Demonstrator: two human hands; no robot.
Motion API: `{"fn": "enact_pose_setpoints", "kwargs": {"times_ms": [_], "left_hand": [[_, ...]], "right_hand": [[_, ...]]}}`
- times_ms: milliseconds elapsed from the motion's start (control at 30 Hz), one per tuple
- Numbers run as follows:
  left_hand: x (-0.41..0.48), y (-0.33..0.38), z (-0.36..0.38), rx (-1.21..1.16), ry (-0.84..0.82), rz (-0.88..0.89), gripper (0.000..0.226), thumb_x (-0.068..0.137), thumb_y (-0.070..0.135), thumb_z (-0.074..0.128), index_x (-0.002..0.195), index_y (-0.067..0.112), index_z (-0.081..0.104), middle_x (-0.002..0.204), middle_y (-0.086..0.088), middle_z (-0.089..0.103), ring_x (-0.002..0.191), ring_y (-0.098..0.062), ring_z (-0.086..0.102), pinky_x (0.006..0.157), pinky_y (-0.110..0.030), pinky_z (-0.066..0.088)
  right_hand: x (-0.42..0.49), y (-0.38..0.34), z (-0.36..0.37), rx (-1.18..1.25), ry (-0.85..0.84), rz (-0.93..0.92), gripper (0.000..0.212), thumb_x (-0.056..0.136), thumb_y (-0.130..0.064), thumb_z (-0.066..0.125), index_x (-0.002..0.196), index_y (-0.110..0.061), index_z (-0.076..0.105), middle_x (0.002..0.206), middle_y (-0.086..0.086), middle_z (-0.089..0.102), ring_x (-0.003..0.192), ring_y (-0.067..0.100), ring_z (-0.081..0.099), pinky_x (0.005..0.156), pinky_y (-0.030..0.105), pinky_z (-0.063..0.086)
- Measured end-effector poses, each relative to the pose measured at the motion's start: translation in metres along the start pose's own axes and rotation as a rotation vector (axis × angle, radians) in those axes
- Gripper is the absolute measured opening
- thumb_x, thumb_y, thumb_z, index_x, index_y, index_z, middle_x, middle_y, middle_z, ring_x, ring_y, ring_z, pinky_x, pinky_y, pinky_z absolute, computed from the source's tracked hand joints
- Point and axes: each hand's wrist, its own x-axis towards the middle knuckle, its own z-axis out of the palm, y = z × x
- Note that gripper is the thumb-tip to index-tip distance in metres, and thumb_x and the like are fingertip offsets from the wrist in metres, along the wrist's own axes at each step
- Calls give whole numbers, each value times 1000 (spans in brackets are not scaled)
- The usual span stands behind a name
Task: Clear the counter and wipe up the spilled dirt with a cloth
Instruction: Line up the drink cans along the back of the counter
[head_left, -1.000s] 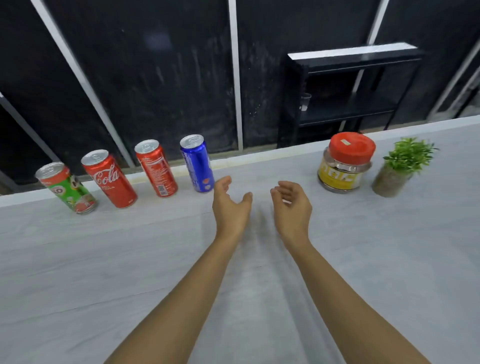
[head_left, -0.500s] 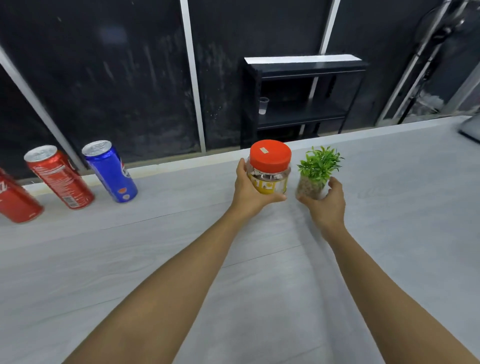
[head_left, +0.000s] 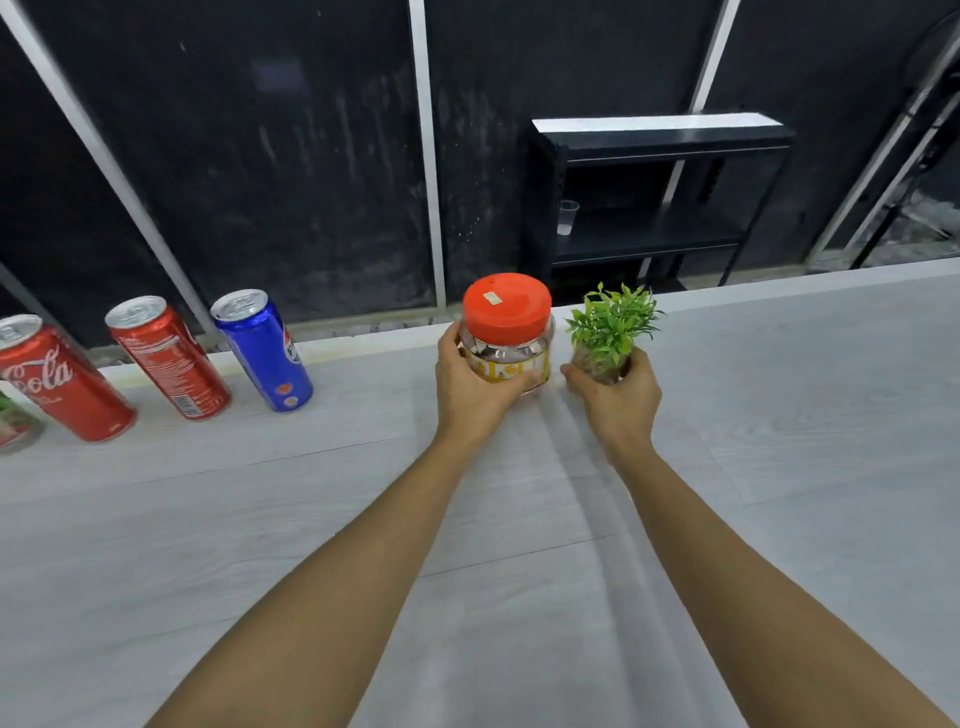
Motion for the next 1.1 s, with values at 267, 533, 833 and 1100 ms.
{"fn": "enact_pose_setpoints", "kwargs": {"times_ms": [267,533,833,1100], "left_hand": [[35,-17,-85,131,205,-44,108,49,27,94,139,23,35,134,5,51,120,-13,53,99,-37,50],[35,-28,-93,134,150,-82,117,51,26,94,146,22,25,141,4,47,126,-14,49,102,-34,47],[-14,-10,-87,203,261,-213,90,75,19,81,146,13,26,150,-3,34,137,-18,36,108,-27,34],[-83,18,-81,269,261,-235,21,88,13,64,109,17,63,119,0,57,107,-15,57,84,-24,45]], "right_hand": [[-15,-18,105,29,-164,-7,50,63,-22,85,104,-14,57,87,-8,61,80,10,59,67,13,44],[-15,-21,122,-21,-235,-40,51,64,-14,85,100,-20,50,87,-13,56,86,12,59,64,6,39],[-27,-15,68,-67,-167,-17,57,77,-8,75,128,-7,49,123,9,58,107,19,56,82,21,45],[-71,-17,-3,-71,-247,-18,13,80,-13,69,92,-9,68,88,8,69,84,20,66,76,30,55]]}}
